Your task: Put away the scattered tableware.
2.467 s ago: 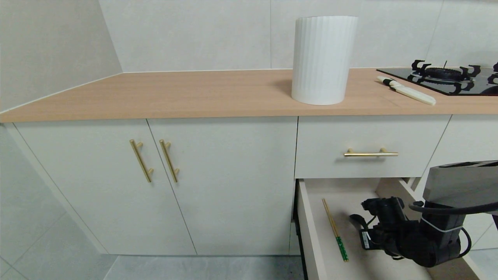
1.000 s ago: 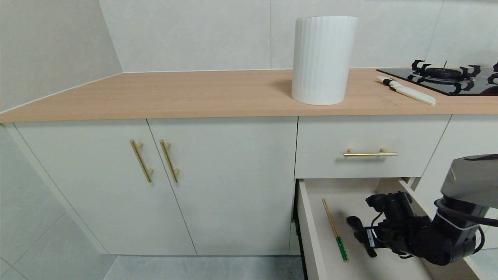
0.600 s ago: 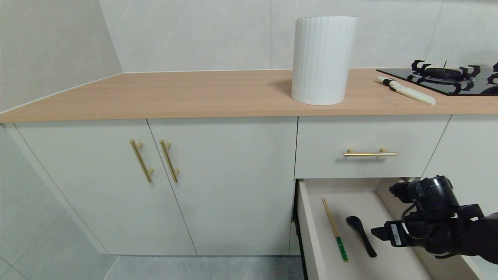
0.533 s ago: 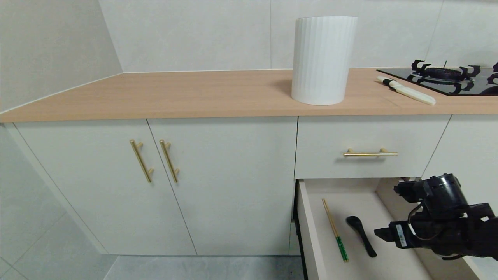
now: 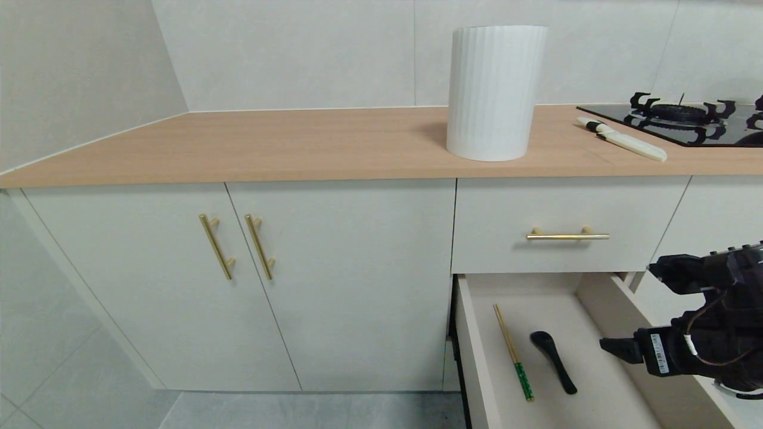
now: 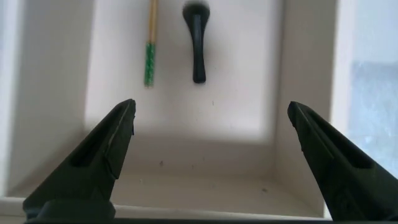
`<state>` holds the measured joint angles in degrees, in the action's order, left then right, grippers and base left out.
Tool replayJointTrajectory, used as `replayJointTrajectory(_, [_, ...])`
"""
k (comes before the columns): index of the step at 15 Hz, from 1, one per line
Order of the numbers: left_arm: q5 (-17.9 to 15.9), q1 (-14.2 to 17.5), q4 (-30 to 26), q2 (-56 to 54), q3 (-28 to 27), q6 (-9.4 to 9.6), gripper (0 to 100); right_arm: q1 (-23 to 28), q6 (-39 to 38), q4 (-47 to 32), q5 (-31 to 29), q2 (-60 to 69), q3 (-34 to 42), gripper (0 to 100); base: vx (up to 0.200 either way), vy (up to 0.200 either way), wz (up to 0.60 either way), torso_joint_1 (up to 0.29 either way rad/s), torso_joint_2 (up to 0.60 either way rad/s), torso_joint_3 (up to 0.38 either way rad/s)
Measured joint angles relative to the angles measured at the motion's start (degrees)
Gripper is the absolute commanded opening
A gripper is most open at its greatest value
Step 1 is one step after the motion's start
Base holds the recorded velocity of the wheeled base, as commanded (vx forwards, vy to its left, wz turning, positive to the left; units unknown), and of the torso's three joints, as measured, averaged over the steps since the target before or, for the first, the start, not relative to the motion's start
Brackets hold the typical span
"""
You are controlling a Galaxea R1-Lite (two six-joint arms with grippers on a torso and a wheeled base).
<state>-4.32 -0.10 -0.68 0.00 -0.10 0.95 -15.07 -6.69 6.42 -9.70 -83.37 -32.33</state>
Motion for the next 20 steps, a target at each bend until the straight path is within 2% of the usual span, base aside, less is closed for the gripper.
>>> replayJointTrajectory(1, [0.0,0.0,0.0,0.0,0.0,0.0,100,-0.3,0.02,-0.02,-0.01,0.71,-0.07,100,0.0,0.0,0.0,0.0,0.0,0.0])
replayJointTrajectory(7, [-0.04,-0.01,0.0,0.0,0.0,0.0,100,-1.61,0.02,-0.13,-0.04,2.26,0.22,100,-0.2,0.0,0.0,0.0,0.0,0.002])
replayJointTrajectory(14, [0.0,0.0,-0.02,0.0,0.0,-0.02,100,-2.84,0.1,-4.55,-0.06,3.24,0.13,100,0.0,0.0,0.0,0.0,0.0,0.0])
replayJointTrajectory(16, [0.0,0.0,0.0,0.0,0.0,-0.05,100,-4.69,0.1,-10.54,0.62,3.25,0.15,100,0.0,0.0,0.0,0.0,0.0,0.0])
replayJointTrajectory(20, [0.02,0.0,0.0,0.0,0.0,-0.06,100,-8.24,0.07,-14.23,3.66,2.91,0.02,100,0.0,0.0,0.0,0.0,0.0,0.0])
